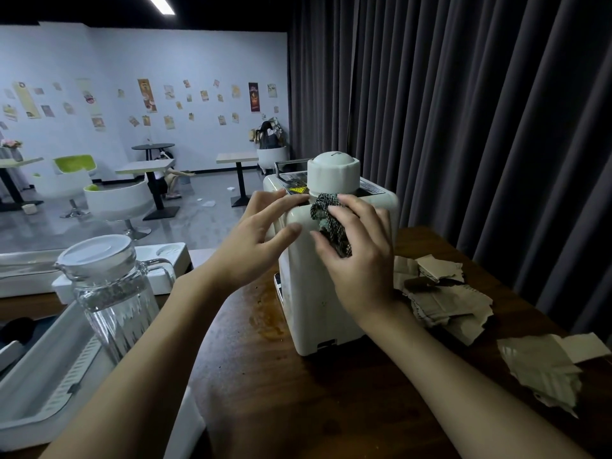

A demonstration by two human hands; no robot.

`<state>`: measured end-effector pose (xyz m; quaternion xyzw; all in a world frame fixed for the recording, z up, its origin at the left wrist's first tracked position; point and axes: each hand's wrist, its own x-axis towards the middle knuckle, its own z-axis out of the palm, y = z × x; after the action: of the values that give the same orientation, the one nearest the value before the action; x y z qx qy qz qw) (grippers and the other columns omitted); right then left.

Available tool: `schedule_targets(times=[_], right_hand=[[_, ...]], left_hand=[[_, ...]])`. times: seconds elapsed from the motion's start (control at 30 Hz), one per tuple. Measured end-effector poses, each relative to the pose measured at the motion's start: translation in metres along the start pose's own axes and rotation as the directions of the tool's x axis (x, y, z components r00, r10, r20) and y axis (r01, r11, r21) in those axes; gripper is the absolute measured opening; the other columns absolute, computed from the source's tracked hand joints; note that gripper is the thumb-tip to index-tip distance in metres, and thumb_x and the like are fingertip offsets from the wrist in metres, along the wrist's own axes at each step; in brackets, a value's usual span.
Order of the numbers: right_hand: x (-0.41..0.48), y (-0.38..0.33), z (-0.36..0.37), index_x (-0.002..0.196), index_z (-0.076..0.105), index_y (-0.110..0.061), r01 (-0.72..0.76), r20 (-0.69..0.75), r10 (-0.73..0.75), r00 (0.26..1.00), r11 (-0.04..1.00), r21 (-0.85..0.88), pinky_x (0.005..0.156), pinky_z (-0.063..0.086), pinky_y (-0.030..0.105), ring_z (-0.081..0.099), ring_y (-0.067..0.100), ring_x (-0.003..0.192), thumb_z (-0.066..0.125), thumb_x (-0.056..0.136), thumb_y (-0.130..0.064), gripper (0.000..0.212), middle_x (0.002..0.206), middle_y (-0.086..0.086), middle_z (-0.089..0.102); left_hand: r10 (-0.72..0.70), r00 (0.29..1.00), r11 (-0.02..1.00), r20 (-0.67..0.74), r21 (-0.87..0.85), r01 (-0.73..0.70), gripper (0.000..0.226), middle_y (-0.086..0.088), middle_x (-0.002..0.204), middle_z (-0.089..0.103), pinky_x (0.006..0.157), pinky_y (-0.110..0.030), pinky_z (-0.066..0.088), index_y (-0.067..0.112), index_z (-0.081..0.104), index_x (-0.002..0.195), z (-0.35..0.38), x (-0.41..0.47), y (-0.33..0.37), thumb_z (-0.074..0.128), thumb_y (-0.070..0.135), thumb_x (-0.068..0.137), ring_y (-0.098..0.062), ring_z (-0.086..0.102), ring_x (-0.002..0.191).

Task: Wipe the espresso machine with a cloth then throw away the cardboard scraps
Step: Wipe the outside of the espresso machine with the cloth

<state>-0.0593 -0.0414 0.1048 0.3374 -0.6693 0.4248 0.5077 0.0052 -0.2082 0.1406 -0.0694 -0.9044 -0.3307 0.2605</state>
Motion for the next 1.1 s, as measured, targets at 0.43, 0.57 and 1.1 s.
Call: schedule_targets(times=[0.43, 0.57, 1.1], right_hand=[[-0.012, -0.033, 0.009, 0.106, 0.07, -0.003, -0.121, -0.001, 0.122, 0.993, 0.99, 0.076, 0.103, 0.038, 0.019, 0.059, 0.025, 0.109, 0.073, 0.085, -0.005, 0.021, 0.116, 0.009, 0.065], [-0.013, -0.019, 0.006, 0.11, 0.071, -0.004, -0.035, 0.02, 0.035, 0.999, 0.999, 0.024, 0.102, 0.044, 0.029, 0.059, 0.026, 0.109, 0.07, 0.086, -0.002, 0.024, 0.116, 0.01, 0.064], [-0.024, -0.016, 0.008, 0.101, 0.074, -0.001, -0.119, 0.018, 0.118, 0.993, 0.988, 0.099, 0.093, 0.051, 0.035, 0.064, 0.03, 0.102, 0.074, 0.083, -0.003, 0.018, 0.106, 0.013, 0.065]], left_hand=[[0.001, 1.0, 0.998, -0.027, -0.058, -0.002, 0.039, 0.014, 0.127, 0.047, 0.1, -0.017, 0.031, 0.039, 0.055, 0.137, -0.007, 0.004, -0.006, 0.032, 0.041, 0.105, 0.005, 0.042, 0.129], [0.049, 0.996, 0.999, -0.072, -0.019, -0.05, 0.035, 0.012, 0.121, 0.047, 0.085, 0.001, 0.033, 0.036, 0.058, 0.132, -0.001, 0.005, -0.008, 0.035, 0.044, 0.106, 0.02, 0.045, 0.109], [0.04, 0.984, 0.997, -0.174, 0.067, -0.028, 0.042, 0.01, 0.119, 0.048, 0.088, -0.006, 0.033, 0.026, 0.059, 0.129, 0.009, 0.006, 0.002, 0.046, 0.047, 0.095, 0.002, 0.05, 0.109]])
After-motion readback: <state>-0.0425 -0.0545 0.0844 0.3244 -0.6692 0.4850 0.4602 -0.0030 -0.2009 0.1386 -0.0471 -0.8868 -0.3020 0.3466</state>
